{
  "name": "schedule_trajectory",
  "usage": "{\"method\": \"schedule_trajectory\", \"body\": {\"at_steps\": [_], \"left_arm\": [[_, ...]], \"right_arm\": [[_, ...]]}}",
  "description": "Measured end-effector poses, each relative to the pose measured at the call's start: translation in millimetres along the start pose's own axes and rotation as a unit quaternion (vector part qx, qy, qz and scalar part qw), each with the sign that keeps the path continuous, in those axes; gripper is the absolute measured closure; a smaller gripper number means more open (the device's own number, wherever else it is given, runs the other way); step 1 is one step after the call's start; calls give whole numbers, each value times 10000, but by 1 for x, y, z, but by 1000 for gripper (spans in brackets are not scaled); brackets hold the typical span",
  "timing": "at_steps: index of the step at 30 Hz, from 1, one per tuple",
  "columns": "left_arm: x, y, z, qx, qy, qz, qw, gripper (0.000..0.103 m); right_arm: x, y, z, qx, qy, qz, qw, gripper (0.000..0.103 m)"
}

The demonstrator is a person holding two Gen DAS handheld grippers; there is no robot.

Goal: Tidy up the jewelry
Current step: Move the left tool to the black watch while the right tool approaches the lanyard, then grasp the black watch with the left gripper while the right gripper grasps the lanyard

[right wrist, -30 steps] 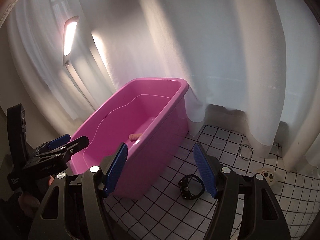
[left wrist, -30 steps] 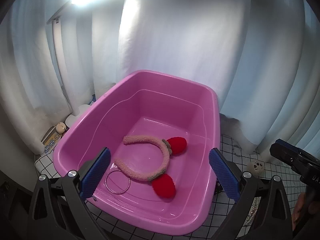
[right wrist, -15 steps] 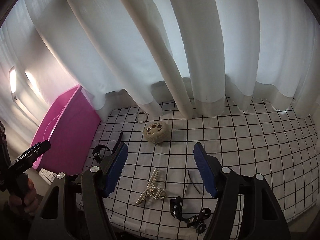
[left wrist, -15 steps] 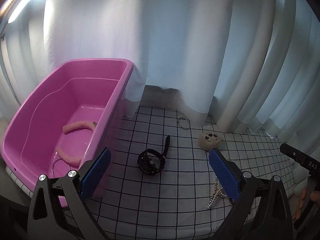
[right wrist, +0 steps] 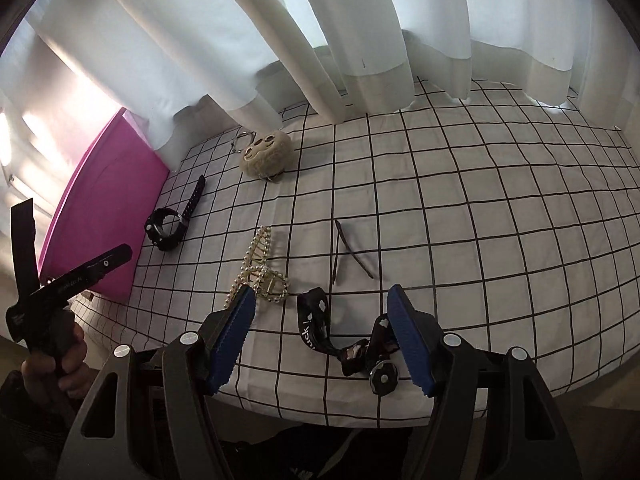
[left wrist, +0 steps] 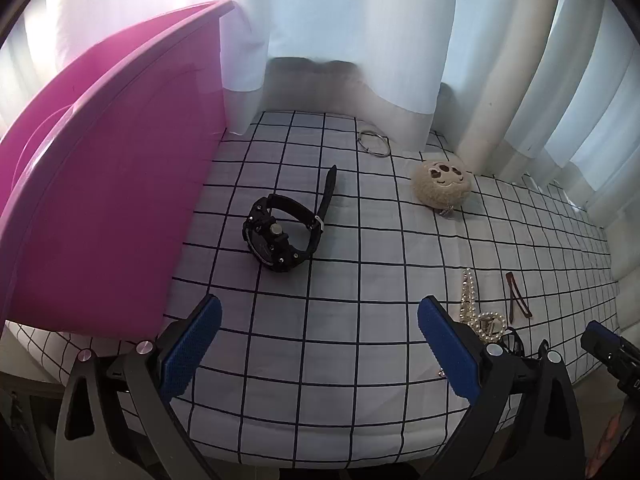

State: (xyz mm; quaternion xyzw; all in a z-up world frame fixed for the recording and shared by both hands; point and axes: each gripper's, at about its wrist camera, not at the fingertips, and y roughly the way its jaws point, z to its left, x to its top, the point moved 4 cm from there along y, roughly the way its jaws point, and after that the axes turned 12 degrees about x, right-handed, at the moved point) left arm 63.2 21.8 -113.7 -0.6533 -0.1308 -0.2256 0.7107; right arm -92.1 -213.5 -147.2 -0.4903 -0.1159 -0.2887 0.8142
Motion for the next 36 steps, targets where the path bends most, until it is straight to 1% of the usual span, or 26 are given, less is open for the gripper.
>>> {"method": "schedule_trajectory", "body": {"at_steps": [6, 9, 12, 17, 25, 27, 31, 36], "left_arm": [[-3, 20, 7, 200, -74, 115, 9997, 6], [-2, 31, 10, 270, -161, 175, 9994, 6], [0, 38, 13, 336, -250, 151, 9990, 6], [9, 52, 11, 509, -227, -9, 9984, 6], [18, 85, 10, 769, -82, -79, 9970, 6], [22, 92, 9, 824, -48, -95, 9965, 6], [27, 103, 9, 918, 33, -157, 9956, 6], [31, 115, 6, 974, 182, -131, 9950, 6]], "right_arm": [[-31, 31, -5, -337, -346, 483, 9977, 38], [-41, 41, -10, -470, -411, 601, 9962, 38], [-47, 50, -11, -633, -555, 692, 9940, 38], [-54, 60, -16, -777, -605, 712, 9926, 38], [-55, 66, -20, -943, -653, 671, 9911, 37], [-56, 67, -19, -958, -720, 654, 9906, 34], [-57, 70, -16, -1048, -832, 614, 9891, 32], [-57, 72, -14, -1099, -870, 561, 9885, 30]]}}
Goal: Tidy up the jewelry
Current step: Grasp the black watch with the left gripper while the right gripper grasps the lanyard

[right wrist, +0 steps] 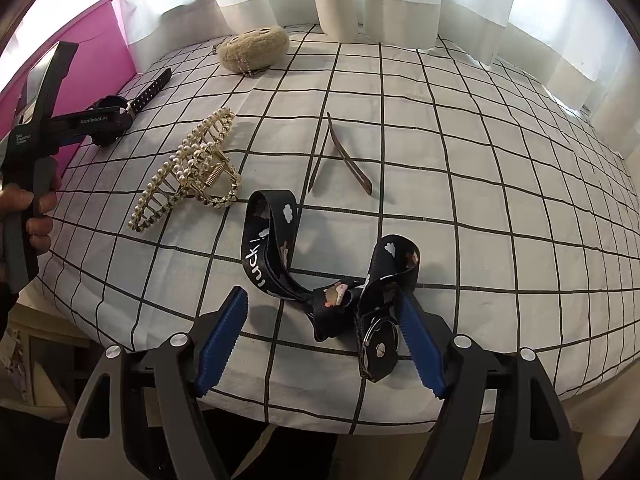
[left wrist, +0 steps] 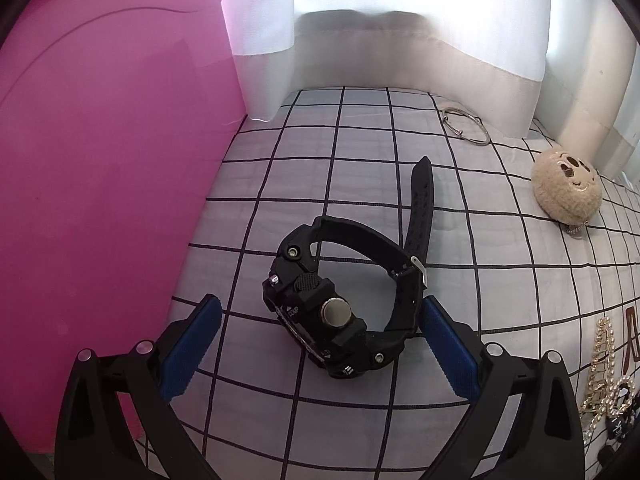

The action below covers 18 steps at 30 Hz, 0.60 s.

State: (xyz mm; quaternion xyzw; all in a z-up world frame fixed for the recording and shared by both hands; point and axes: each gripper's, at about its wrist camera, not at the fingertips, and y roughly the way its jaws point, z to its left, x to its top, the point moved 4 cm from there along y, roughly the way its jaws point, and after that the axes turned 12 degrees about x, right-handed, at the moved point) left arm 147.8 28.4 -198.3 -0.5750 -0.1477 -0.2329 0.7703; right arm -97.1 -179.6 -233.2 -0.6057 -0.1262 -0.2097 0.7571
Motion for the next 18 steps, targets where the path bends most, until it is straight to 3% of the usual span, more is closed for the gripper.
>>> {"method": "schedule_trajectory", "body": {"at_steps": [11, 18], "left_arm": [[7, 6, -10, -126, 19, -198, 9997, 5], [10, 16, -8, -445, -222, -228, 9985, 6]], "right_arm": [[3, 4, 5, -239, -159, -130, 9995, 28], [8, 7, 5, -275, -200, -230, 9992, 26]]}}
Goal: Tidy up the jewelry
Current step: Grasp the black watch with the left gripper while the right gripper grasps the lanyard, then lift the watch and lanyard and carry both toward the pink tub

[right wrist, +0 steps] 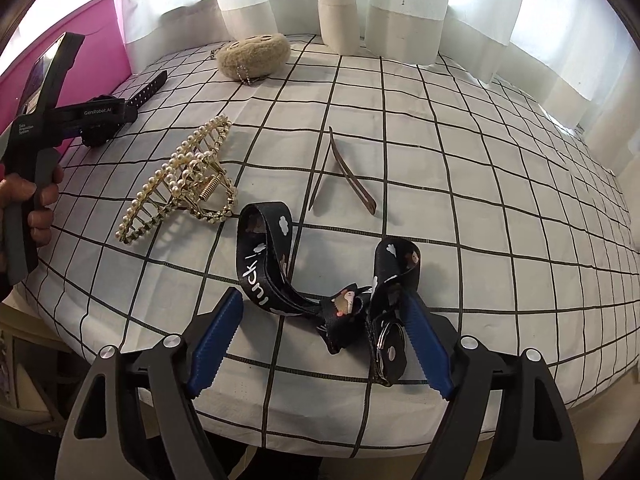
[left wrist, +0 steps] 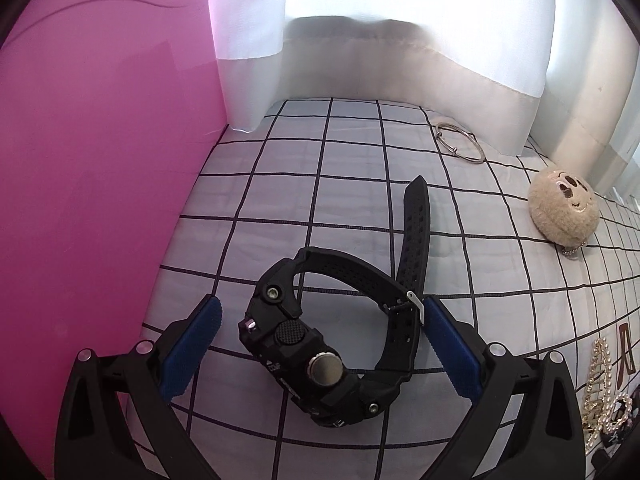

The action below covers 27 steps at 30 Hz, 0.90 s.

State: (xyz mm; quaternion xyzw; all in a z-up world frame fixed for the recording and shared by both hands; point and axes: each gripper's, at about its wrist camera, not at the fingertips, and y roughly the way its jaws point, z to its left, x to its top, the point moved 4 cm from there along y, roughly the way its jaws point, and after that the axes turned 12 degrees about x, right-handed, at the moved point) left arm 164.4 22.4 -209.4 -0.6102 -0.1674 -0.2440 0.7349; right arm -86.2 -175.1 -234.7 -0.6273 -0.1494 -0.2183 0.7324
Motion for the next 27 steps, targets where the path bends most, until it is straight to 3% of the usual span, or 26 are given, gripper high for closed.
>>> {"method": "schedule_trajectory", "body": {"at_steps": [5, 7, 9, 12, 18, 27], "left_arm": [[-1, 3, 3, -107, -79, -33, 9999, 9], [-5, -2, 3, -140, -52, -65, 9999, 17], [-6, -7, 1, -185, 14, -124, 9998, 29], [-4, -8, 1, -191, 26, -103, 9998, 31], [-3, -9, 5, -342, -83, 33, 9994, 32], [-16, -43, 3, -493, -155, 38, 9987, 32]], "right_arm": [[4, 1, 1, 96, -70, -85, 9999, 29], [4, -1, 1, 139, -94, -131, 9998, 40], [5, -4, -1, 149, -64, -173, 9997, 57], [7, -7, -6, 221, 27, -191, 9996, 70], [8, -10, -9, 425, 173, -249, 9986, 74], [11, -27, -8, 596, 224, -445, 9970, 74]]}}
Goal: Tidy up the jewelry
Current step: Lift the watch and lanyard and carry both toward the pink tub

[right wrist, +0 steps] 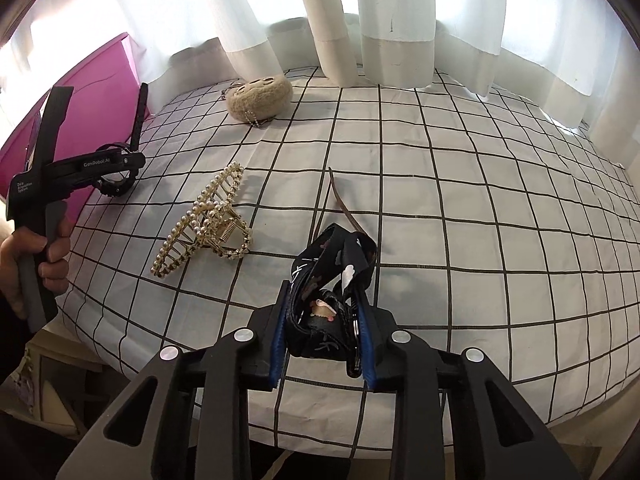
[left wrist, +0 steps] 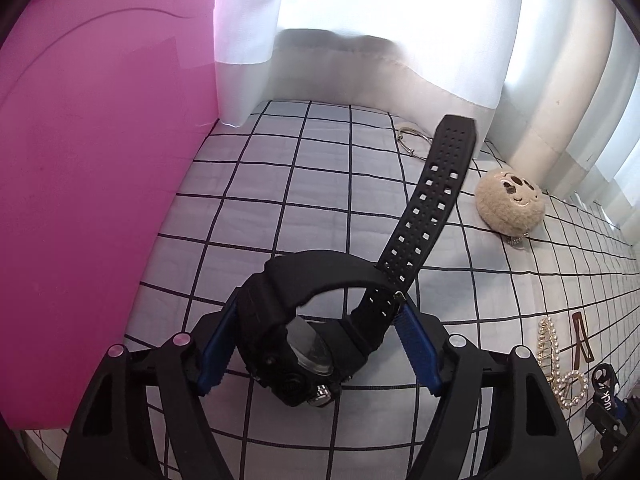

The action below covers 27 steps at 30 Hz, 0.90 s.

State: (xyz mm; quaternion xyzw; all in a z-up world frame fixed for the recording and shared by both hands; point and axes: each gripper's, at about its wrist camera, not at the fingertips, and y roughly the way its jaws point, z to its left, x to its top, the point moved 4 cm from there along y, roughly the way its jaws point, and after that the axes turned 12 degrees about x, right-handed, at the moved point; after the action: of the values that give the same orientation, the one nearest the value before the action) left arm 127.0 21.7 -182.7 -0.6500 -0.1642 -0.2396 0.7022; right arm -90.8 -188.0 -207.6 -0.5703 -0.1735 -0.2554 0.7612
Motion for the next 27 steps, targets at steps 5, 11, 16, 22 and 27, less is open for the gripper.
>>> {"method": "schedule_trajectory", "body": {"at_steps": [5, 11, 16, 22, 27], "left_arm": [[-2, -14, -4, -59, 60, -76, 9999, 33], [0, -33, -5, -158, 50, -174, 9997, 33], [7, -47, -5, -212, 38, -291, 9993, 33], [16, -69, -5, -300, 35, -449, 9985, 33], [25, -92, -3, -399, 20, -626, 9972, 33]], "right_arm": [[4, -7, -1, 12, -12, -62, 10000, 74], [10, -15, 4, 44, -91, -136, 9999, 74], [15, -22, 8, 79, -138, -205, 9997, 74], [25, -34, 12, 95, -218, -354, 9991, 74], [37, -46, 18, 119, -307, -521, 9981, 74]]}}
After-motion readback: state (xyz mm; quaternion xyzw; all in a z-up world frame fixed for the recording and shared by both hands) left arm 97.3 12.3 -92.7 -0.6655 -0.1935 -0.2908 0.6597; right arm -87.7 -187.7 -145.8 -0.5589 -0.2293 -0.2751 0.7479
